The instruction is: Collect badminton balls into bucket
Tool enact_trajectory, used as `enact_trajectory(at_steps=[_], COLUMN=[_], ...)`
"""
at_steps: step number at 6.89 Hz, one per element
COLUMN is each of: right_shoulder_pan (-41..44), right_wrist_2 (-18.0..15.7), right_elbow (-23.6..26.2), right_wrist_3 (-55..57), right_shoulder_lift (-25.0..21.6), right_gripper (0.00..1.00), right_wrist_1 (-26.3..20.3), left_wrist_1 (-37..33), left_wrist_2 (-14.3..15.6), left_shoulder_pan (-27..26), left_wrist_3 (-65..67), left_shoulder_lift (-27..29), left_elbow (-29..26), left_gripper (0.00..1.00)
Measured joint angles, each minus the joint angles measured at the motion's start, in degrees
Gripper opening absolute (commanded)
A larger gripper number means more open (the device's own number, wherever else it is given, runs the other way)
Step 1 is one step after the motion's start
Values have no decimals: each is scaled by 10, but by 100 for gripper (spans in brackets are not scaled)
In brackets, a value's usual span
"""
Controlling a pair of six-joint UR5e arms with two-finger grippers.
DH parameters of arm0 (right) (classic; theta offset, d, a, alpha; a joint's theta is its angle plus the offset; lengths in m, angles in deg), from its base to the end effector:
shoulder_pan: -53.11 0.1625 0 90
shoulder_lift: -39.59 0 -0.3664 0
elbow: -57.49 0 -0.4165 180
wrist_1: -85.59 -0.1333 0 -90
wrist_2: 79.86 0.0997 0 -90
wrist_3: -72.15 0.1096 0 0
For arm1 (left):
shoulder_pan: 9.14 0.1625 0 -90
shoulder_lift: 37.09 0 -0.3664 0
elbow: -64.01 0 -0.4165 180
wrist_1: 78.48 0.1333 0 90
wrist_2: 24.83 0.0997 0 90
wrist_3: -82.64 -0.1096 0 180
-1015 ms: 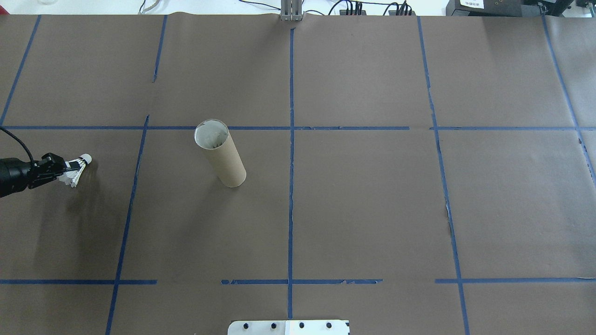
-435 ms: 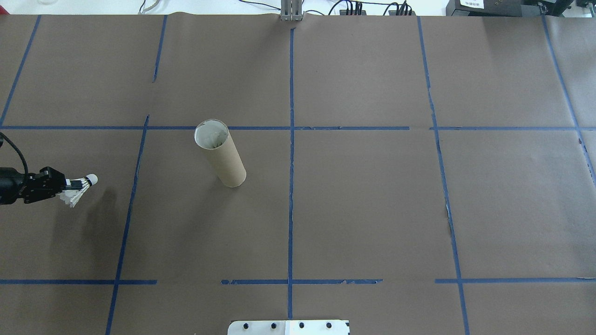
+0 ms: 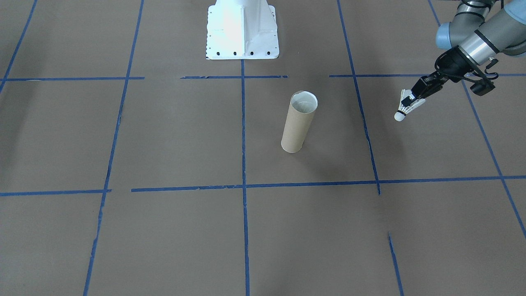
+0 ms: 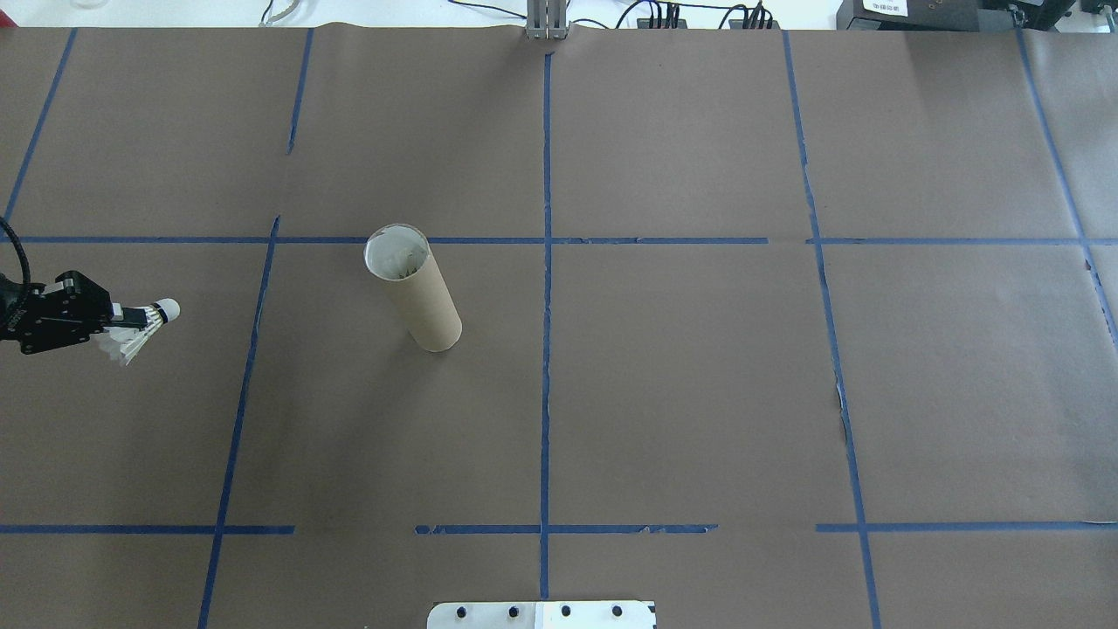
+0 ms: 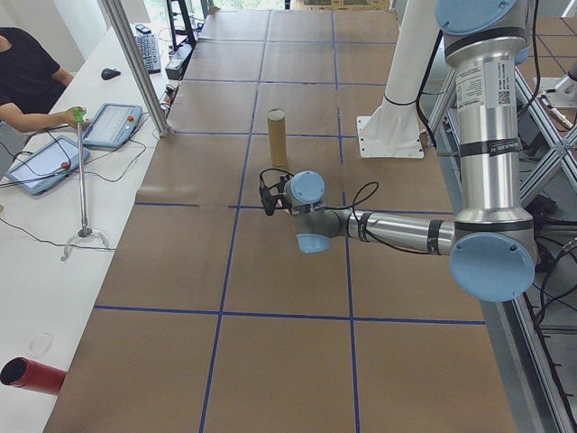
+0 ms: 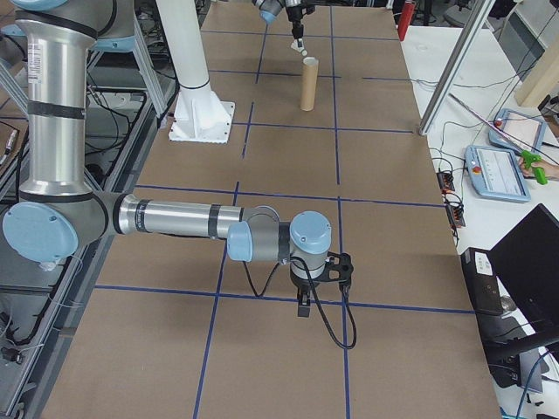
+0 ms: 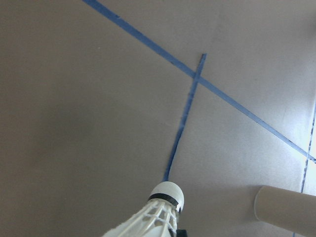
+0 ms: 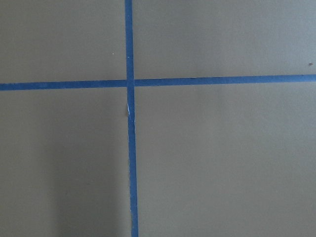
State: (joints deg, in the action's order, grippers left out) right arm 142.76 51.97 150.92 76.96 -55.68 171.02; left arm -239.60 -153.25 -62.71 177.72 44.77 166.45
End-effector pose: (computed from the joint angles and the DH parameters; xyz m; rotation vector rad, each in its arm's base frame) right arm 0.0572 -0.4865 0.6175 0.0126 -0.7313 0.0569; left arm 0.2276 -0.4182 0.4191 -0.0003 1.3846 -0.4161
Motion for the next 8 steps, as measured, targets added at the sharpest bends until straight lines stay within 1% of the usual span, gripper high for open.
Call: enact_trajectory(at_steps=[2, 3, 4, 5, 6, 7, 8], right_shoulder_pan=[0, 0, 0, 0, 0, 0, 0], right_wrist_2=[0, 0, 0, 0, 0, 0, 0], right_elbow=[0, 0, 0, 0, 0, 1, 1], right_wrist_3=[0, 0, -1, -1, -1, 0, 0], right_shoulder_lift=[0, 0, 0, 0, 0, 0, 0], right_gripper=[100, 100, 100, 100, 100, 100, 100], right_wrist_1=[0, 0, 0, 0, 0, 0, 0], left_wrist_1=[127, 188, 261, 347, 436, 534, 650], left_wrist_2=[3, 17, 45, 67, 79, 88, 100], left_shoulder_pan=[-4, -3, -2, 0, 2, 10, 23], left_wrist_3=[-55, -82, -116, -156, -194, -227, -254], left_shoulder_lift=[-6, -7, -5, 2, 18, 53, 116], left_elbow=[94, 136, 181, 229, 274, 306, 324], left_gripper=[0, 0, 0, 0, 0, 0, 0])
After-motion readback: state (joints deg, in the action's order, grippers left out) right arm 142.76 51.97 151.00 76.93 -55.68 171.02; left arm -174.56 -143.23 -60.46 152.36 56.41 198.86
